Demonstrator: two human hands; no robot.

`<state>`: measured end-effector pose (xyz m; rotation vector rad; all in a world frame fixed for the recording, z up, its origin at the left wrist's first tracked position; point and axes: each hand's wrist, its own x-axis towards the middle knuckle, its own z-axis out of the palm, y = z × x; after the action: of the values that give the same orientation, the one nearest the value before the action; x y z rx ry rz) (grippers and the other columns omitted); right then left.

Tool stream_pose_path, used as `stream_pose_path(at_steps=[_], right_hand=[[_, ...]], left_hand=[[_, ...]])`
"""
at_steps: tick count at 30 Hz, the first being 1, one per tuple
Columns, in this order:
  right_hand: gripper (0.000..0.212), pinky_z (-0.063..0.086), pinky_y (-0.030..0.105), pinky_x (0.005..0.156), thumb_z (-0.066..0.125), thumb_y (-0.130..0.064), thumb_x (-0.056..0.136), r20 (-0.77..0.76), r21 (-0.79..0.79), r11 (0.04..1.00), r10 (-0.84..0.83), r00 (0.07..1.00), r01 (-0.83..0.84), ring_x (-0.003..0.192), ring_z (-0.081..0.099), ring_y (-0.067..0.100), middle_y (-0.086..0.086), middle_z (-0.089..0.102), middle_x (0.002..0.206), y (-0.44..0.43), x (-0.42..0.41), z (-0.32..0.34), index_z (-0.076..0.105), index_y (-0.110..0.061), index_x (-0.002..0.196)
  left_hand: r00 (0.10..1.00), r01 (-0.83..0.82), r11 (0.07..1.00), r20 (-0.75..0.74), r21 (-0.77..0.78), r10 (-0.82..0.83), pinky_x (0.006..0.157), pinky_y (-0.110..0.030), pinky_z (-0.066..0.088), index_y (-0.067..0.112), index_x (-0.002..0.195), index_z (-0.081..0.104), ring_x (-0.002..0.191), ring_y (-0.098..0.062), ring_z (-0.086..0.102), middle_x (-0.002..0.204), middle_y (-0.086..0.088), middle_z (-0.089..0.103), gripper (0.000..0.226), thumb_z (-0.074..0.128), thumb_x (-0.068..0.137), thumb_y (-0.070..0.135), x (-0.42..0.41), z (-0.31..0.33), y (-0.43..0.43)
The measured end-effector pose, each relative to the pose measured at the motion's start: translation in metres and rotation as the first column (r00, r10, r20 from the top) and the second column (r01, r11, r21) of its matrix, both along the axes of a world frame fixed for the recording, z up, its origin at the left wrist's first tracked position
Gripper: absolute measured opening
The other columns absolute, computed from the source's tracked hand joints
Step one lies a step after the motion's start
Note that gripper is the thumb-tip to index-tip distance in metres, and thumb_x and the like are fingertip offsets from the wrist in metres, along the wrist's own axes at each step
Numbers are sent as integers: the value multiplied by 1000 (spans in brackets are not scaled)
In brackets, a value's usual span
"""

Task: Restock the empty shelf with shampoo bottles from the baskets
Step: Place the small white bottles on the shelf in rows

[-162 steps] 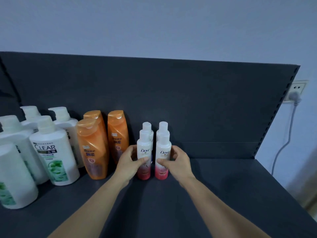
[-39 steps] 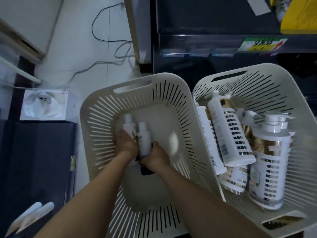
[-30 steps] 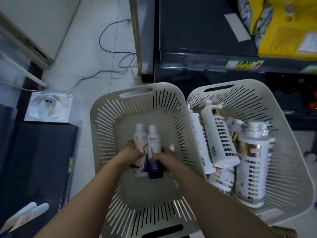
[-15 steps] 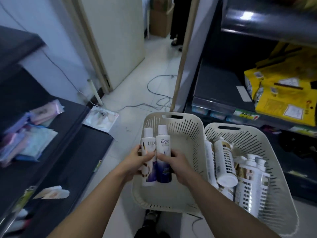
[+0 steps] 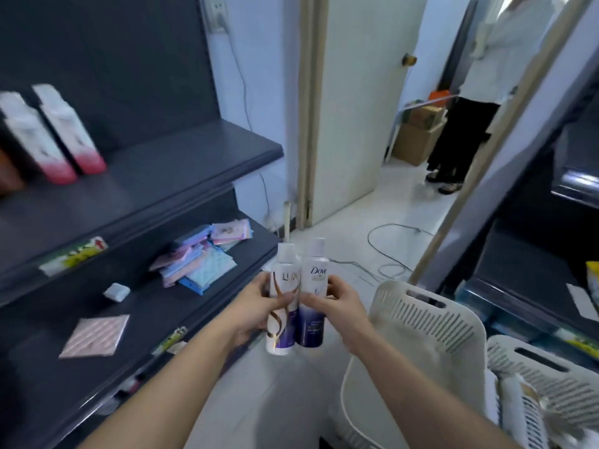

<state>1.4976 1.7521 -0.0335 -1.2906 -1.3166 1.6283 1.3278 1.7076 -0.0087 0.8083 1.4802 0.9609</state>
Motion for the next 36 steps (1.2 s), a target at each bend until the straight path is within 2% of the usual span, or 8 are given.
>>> stream_pose_path(at_steps=[3, 8, 10, 14, 18, 20, 24, 36], right_hand=[[32, 54, 19, 64, 80, -5, 77, -45, 61, 996, 74, 996, -71, 79, 70, 15, 2, 73, 90, 11, -48, 29, 61, -18, 99], [37, 57, 33, 79, 83, -9, 75, -62, 190, 968, 176, 982, -161, 93, 70, 23, 6, 73, 99, 28, -145, 72, 59, -22, 100], [37, 57, 29, 74, 82, -10, 76, -73, 238, 952, 218, 973, -195, 91, 70, 22, 5, 73, 98, 33, -180, 88, 59, -22, 101], [40, 56, 21, 69, 80, -3, 76, -119, 308, 917, 303, 946, -255, 91, 70, 19, 6, 73, 101, 40, -243, 114, 58, -11, 109], [39, 57, 24, 74, 83, -5, 74, -106, 366, 883, 353, 930, -293, 90, 70, 16, 0, 72, 99, 48, -298, 130, 57, -21, 99], [40, 57, 32, 81, 84, -7, 73, -85, 375, 872, 370, 925, -314, 94, 70, 17, 1, 72, 103, 53, -320, 136, 57, -22, 98], [39, 56, 26, 81, 85, -9, 72, -57, 416, 835, 419, 906, -360, 95, 69, 11, -4, 72, 102, 69, -358, 142, 59, -22, 99], [37, 57, 29, 80, 87, -8, 66, 73, 462, 754, 492, 868, -466, 88, 70, 12, -6, 73, 92, 144, -453, 129, 62, -25, 88]], left_hand=[[995, -71, 995, -65, 69, 75, 87, -53, 55, 20, 116, 53, 99, -27, 67, 110, -6, 67, 38, 71, 84, 12, -46, 25, -5], [966, -184, 955, -135, 231, 219, 71, -37, 54, 20, 115, 54, 95, -24, 65, 111, -4, 67, 36, 71, 85, 11, -136, 68, -13], [952, -208, 932, -159, 297, 263, 71, -32, 51, 23, 111, 55, 97, -22, 65, 109, -1, 68, 34, 72, 84, 11, -171, 83, -15], [905, -285, 874, -190, 394, 381, 77, -35, 52, 27, 104, 56, 95, -19, 65, 104, 1, 69, 33, 72, 82, 8, -229, 106, -22], [845, -357, 808, -207, 468, 493, 76, -33, 52, 29, 107, 57, 93, -18, 65, 106, -2, 68, 39, 73, 81, 6, -272, 122, -27], [815, -391, 779, -208, 490, 540, 74, -32, 49, 24, 115, 57, 92, -16, 63, 105, -2, 67, 43, 74, 80, 6, -290, 126, -26], [742, -465, 724, -222, 510, 632, 83, -36, 51, 18, 122, 56, 90, -12, 59, 102, 1, 64, 49, 76, 78, 7, -321, 129, -17], [527, -546, 634, -363, 547, 768, 95, -34, 46, 26, 115, 55, 104, -14, 58, 107, 7, 63, 47, 74, 78, 4, -393, 105, 40]])
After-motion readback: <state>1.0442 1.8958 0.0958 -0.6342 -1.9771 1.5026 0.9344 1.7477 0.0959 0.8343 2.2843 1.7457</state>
